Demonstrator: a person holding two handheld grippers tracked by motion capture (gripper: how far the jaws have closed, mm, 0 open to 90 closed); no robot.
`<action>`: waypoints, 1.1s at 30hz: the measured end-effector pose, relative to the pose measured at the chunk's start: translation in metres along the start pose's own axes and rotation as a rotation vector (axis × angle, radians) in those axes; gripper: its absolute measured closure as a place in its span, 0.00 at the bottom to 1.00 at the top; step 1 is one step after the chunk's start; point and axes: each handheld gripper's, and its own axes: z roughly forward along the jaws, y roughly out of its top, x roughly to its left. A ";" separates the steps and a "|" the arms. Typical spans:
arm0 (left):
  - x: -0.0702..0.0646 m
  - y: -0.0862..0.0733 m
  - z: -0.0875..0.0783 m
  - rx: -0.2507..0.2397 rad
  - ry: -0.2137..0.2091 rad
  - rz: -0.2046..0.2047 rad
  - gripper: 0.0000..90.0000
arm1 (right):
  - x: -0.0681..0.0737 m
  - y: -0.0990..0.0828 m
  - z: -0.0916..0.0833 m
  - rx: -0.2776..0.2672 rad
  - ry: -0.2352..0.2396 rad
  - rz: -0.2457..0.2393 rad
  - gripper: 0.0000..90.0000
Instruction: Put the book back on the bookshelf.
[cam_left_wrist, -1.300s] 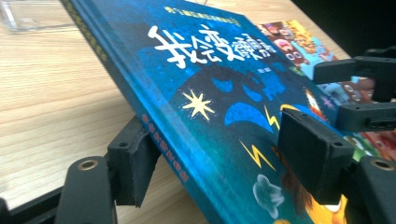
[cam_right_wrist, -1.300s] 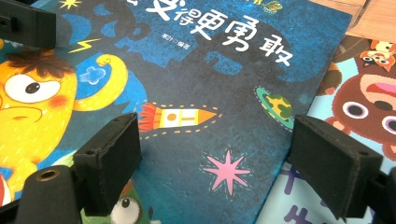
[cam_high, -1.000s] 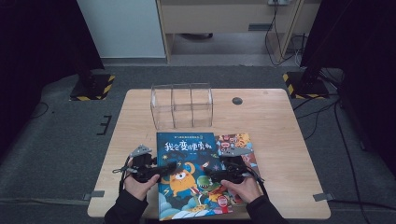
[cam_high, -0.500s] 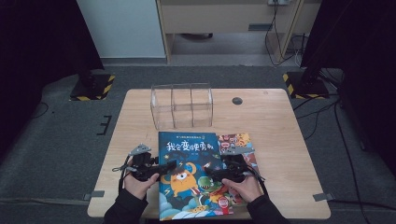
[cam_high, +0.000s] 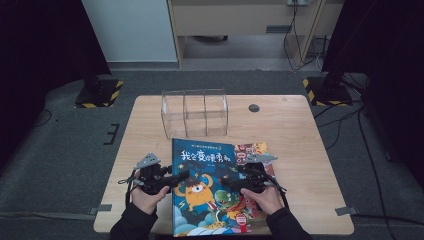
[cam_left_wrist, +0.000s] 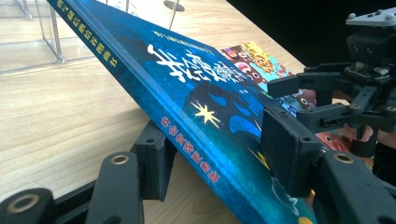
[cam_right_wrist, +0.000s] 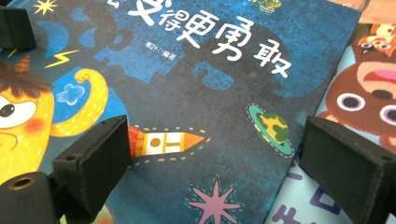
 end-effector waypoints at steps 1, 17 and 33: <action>0.001 0.000 0.000 0.004 -0.001 -0.006 0.50 | 0.000 0.000 0.000 0.001 -0.002 -0.001 0.10; 0.007 0.005 0.009 0.103 -0.012 -0.066 0.48 | 0.004 0.000 0.001 0.009 -0.041 -0.026 0.10; 0.000 0.018 0.023 0.244 -0.094 -0.081 0.44 | -0.002 0.000 -0.002 -0.003 -0.031 -0.006 0.09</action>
